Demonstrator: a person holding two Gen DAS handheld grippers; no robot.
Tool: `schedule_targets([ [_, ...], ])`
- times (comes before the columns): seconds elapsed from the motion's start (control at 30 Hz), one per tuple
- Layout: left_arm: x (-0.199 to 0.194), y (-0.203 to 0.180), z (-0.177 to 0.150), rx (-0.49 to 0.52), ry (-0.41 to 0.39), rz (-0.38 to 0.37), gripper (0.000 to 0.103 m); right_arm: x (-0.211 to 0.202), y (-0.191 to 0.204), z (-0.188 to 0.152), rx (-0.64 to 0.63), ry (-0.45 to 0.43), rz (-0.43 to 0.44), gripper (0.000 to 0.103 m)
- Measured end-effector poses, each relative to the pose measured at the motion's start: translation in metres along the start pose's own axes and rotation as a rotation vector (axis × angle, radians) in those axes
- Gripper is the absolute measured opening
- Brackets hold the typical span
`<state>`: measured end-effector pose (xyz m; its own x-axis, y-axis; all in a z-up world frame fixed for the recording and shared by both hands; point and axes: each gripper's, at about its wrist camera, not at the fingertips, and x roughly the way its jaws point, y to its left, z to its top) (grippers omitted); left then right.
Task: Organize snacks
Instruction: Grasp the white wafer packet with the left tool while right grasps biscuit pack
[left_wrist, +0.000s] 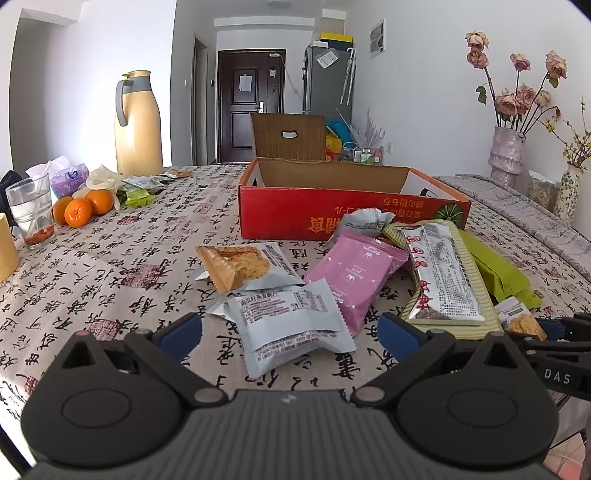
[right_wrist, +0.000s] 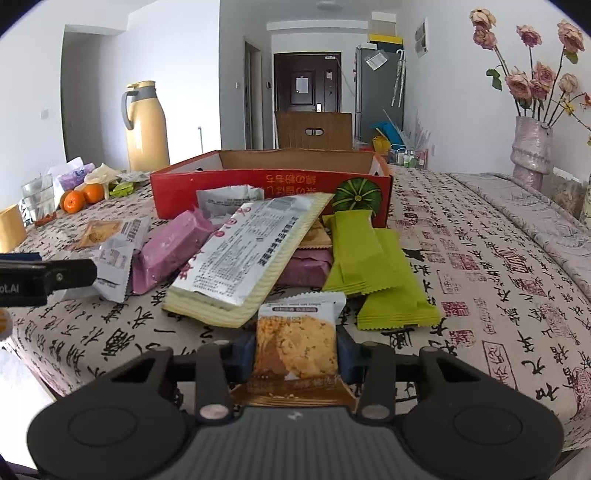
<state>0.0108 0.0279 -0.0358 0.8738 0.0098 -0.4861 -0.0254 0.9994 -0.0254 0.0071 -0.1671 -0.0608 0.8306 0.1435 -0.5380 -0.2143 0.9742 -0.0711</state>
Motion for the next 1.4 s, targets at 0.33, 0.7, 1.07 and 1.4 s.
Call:
schedule_targets([
  [0.33,0.009,0.002,0.009,-0.024,0.02,0.033,0.103,-0.015,-0.016,0.0,0.056,-0.062,-0.033,0.04],
  [0.7,0.045,-0.014,0.017,-0.031,0.112,0.123,0.103,-0.017,-0.025,-0.002,0.087,-0.087,-0.035,0.04],
  [1.07,0.053,-0.02,0.008,-0.026,0.151,0.119,0.067,-0.016,-0.028,-0.005,0.099,-0.084,-0.023,0.04],
  [1.4,0.041,-0.017,0.006,-0.043,0.14,0.092,0.041,-0.024,-0.025,-0.009,0.094,-0.093,-0.018,0.04],
])
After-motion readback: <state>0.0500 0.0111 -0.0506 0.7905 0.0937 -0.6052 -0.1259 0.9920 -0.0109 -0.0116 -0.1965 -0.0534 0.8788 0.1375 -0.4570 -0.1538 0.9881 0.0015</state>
